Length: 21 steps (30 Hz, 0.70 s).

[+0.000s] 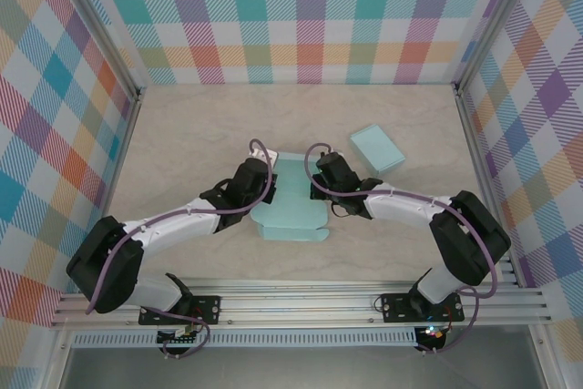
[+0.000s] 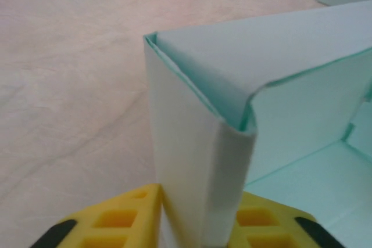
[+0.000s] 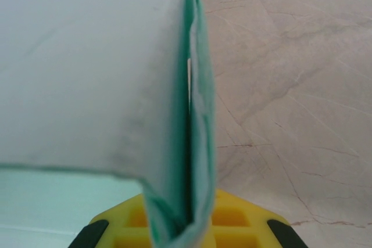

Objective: Fold the paper box

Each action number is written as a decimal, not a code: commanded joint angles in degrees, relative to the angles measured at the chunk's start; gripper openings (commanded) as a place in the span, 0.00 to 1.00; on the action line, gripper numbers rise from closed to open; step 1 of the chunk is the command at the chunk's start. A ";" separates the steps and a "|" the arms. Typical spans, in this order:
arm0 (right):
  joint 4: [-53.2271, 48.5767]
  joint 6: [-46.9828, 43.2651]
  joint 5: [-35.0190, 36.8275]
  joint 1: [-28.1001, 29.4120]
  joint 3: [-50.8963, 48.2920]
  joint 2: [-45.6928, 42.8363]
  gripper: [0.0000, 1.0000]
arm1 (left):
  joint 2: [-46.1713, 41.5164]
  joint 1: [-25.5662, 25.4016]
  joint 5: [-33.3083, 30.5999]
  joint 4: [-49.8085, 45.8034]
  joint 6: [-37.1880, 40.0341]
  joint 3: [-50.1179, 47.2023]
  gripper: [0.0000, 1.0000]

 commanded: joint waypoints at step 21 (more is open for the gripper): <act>-5.84 7.83 -2.00 2.34 8.86 6.90 0.00 | 5.89 -2.83 -38.04 -26.13 -35.61 11.14 0.07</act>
